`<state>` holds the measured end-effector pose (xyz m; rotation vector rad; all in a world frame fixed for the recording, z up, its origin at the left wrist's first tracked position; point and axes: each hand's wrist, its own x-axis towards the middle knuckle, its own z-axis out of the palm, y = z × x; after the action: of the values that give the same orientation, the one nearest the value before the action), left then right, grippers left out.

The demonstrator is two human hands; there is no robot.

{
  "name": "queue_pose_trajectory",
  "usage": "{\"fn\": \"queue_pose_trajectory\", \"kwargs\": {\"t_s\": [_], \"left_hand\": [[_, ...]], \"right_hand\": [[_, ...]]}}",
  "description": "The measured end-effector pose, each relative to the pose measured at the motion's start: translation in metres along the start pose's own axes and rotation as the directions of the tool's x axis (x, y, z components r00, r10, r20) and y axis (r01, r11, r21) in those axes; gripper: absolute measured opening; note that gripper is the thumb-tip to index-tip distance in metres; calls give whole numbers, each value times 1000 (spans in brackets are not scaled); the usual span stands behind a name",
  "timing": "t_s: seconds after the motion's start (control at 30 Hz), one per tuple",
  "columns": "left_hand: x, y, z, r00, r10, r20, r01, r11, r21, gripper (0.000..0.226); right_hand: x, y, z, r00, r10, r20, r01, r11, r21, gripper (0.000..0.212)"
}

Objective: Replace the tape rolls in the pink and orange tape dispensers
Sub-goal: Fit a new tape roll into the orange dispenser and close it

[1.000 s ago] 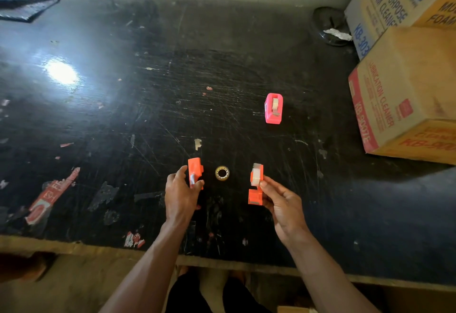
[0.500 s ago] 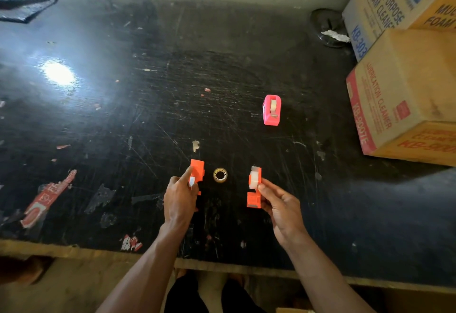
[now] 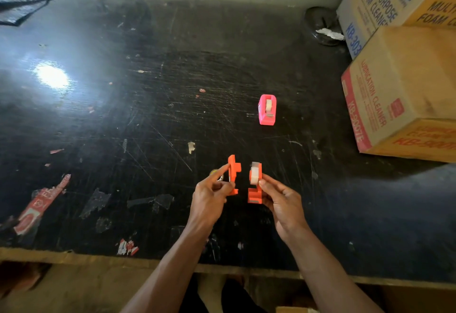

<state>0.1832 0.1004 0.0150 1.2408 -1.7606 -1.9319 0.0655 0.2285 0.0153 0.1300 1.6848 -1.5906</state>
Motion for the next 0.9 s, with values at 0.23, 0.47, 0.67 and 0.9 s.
{"fn": "queue_pose_trajectory", "kwargs": {"t_s": [0.23,0.47,0.67,0.9], "left_hand": [[-3,0,13,997,-32,73,34,999,-38,49],[-4,-2,16,995,-53,79,54,999,-7,49],[-5,-3,17,995,-53,82,53,999,-3,49],[-10,-2,17,996,-27,88,29,999,-23,49]], "right_hand": [[2,-6,-2,1000,15,20,-16,999,32,27],[1,-10,-3,999,45,27,-47,996,75,25],[0,-11,-4,998,56,31,-58,995,77,22],[-3,-9,-5,997,61,36,-64,995,72,23]]}}
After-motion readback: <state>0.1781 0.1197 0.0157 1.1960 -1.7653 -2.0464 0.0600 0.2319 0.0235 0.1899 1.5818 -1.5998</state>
